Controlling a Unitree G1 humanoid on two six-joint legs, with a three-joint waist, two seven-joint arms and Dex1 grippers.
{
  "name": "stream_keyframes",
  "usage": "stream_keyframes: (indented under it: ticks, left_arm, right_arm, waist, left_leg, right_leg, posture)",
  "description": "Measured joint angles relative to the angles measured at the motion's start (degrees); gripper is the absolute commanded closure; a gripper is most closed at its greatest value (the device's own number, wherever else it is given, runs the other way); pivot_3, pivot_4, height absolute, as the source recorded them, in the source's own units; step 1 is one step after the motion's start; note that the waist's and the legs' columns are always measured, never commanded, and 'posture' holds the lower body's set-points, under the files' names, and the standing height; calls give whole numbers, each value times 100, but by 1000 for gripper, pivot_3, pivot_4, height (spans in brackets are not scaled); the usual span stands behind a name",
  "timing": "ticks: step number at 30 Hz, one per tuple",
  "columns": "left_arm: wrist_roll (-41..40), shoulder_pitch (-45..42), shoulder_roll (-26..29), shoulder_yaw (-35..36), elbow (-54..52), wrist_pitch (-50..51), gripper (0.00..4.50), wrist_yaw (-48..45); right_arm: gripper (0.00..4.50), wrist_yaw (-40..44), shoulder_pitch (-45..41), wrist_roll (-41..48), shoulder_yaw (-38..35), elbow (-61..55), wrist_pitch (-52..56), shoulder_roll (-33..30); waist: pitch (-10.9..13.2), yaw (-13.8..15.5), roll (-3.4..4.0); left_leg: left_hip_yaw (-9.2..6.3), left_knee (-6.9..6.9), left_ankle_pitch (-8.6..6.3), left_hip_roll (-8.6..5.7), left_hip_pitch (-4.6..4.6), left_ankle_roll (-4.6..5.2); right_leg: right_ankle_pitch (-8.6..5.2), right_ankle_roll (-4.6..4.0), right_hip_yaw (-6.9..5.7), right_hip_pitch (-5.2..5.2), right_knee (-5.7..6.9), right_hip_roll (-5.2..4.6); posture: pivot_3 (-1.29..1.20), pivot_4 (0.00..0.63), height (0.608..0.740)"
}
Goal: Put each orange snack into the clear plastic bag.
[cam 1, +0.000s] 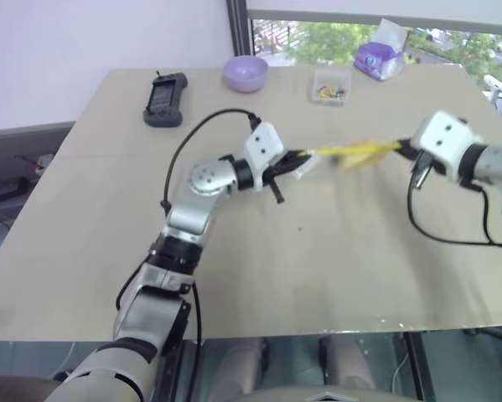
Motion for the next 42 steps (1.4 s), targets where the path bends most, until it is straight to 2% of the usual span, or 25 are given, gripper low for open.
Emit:
stream_keyframes:
  ticks: [3,6,9,10,11,14,16,19,23,26,28,32,36,42]
  left_arm:
    - [116,-122,-106,-1,323,-287,4500,200]
    - [143,-24,-196,-6,275,-324,4500,275]
    - [144,404,-231,-71,98,-226,4500,275]
    - [136,814,-278,-139,-201,-55,4500,312]
    - [128,1197,-342,-259,-330,166,4170,321]
    - [3,1347,-456,-220,-697,483,3463,402]
    - [-202,1597,-592,-230,-1122,863,2404,433]
    - [-406,1673,-683,-230,-1329,1251,1084,448]
    - [-584,1640,-701,-190,-1475,1541,1084,486]
    - [-594,1612,-682,-164,-1469,1637,1084,525]
    - [-595,1611,-651,-132,-1467,1654,1084,525]
    - [-601,1607,-635,-130,-1451,1653,1084,487]
    - [-586,1603,-569,-130,-1373,1637,1084,444]
    - [-578,1604,-492,-136,-1339,1605,1084,421]
  right_arm:
    - [4416,-19,-306,-82,65,259,-194,35]
    - [4416,-20,-198,-115,64,215,-185,50]
    - [3771,83,321,-118,127,21,-163,39]
    - [3273,156,798,-103,124,-247,-3,-25]
    - [3027,261,1238,-46,173,-438,291,-22]
    - [2974,448,1484,71,134,-914,695,-227]
    - [2974,732,1612,396,74,-1543,1205,-375]
    - [2974,790,1442,772,-8,-2121,1705,-329]
    - [2974,945,1182,1021,-25,-2730,2157,-506]
    - [2974,1345,1349,1108,-54,-2948,2294,-1278]
    - [2974,1386,1420,1018,-120,-2742,2223,-1527]
    - [2974,1163,1462,780,-133,-2167,1930,-1495]
    - [2974,1093,1540,820,-58,-2241,1938,-1169]
    - [2974,931,1539,770,12,-2311,1959,-1021]
  waist:
    - [1,6,-1]
    - [-1,14,-1]
    - [-1,12,-1]
    - [-1,19,-1]
    - [1,24,0]
    - [3,24,8]
    - [2,6,8]
    - [3,-3,8]
    - [3,55,7]
    - [4,170,5]
    - [4,177,3]
    - [4,153,4]
    - [4,134,4]
    - [4,168,4]
  left_leg:
    - [0,1,0,-1,-6,0]
    - [-4,-4,0,0,-8,0]
    - [-3,-6,0,0,-10,0]
    - [-5,-7,0,3,-10,0]
    - [-3,2,0,1,-12,1]
    - [0,6,0,4,1,2]
    - [1,5,-1,8,3,3]
    - [2,6,0,9,5,3]
    - [0,7,0,7,-1,2]
    - [-3,6,-1,4,-5,2]
    - [-2,6,-1,5,-4,2]
    - [1,2,0,8,-1,1]
    - [3,2,0,9,-1,1]
    - [0,4,0,7,-3,1]
  right_leg:
    - [0,0,0,-3,-1,-7]
    - [0,0,-1,-4,-6,-7]
    - [0,0,1,-6,-7,-7]
    - [0,0,1,-5,-8,-8]
    - [0,0,3,-6,1,-8]
    - [0,1,8,-1,14,-6]
    - [0,1,8,1,12,-1]
    - [0,1,10,0,15,0]
    - [0,1,7,1,9,-4]
    - [0,1,0,2,-1,-8]
    - [0,1,0,4,-3,-8]
    - [0,0,2,1,3,-4]
    - [0,0,5,-1,4,-6]
    - [0,0,3,0,2,-9]
  posture:
    - [0,150,740]
    - [0,150,740]
    - [0,150,740]
    - [0,150,740]
    - [0,150,740]
    - [0,150,740]
    - [0,150,740]
    - [0,150,740]
    - [0,150,740]
    - [0,150,740]
    - [0,150,740]
    - [0,150,740]
    - [0,150,740]
    - [0,150,740]
